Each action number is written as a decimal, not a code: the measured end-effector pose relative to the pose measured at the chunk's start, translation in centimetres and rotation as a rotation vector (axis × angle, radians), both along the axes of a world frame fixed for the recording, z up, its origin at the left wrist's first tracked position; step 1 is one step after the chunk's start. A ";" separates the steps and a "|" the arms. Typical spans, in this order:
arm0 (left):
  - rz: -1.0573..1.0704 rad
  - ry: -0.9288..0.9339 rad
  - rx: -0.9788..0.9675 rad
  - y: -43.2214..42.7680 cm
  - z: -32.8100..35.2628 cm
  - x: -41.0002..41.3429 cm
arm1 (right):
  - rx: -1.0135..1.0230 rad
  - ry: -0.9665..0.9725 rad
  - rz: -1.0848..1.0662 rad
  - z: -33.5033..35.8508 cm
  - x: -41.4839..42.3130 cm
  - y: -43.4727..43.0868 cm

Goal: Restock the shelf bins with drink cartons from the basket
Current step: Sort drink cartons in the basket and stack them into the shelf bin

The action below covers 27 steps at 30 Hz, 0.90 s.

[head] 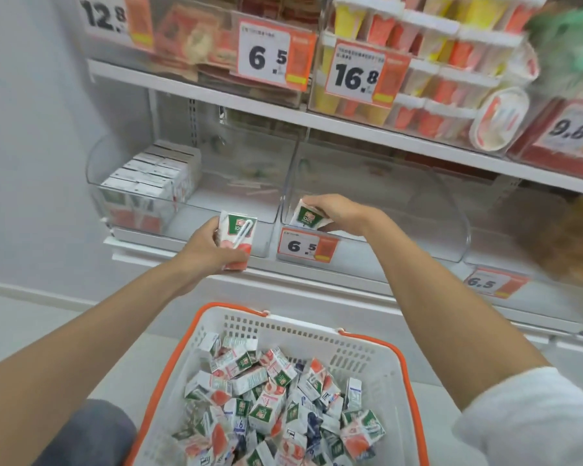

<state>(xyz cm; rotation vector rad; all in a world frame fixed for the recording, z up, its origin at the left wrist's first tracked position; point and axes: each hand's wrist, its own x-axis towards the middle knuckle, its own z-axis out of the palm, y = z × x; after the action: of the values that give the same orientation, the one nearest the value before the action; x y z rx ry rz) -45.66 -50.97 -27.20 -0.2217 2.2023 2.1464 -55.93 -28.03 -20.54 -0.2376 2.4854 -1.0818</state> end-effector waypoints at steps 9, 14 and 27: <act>0.002 -0.025 0.043 -0.5 -1.0 0.3 | 0.043 0.285 0.062 -1.0 0.2 1.0; 0.009 -0.028 0.046 -0.2 -1.4 0.0 | 0.174 0.125 0.178 -2.0 -0.2 0.1; 0.028 0.175 0.081 -1.2 1.5 -0.8 | -0.300 0.335 0.301 -1.2 4.8 -7.6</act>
<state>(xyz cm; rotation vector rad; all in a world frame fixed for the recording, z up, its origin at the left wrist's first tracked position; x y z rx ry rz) -46.46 -52.12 -25.69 -0.0620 2.2052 2.3482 -51.08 -35.64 -21.74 -0.9188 2.4408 -1.3663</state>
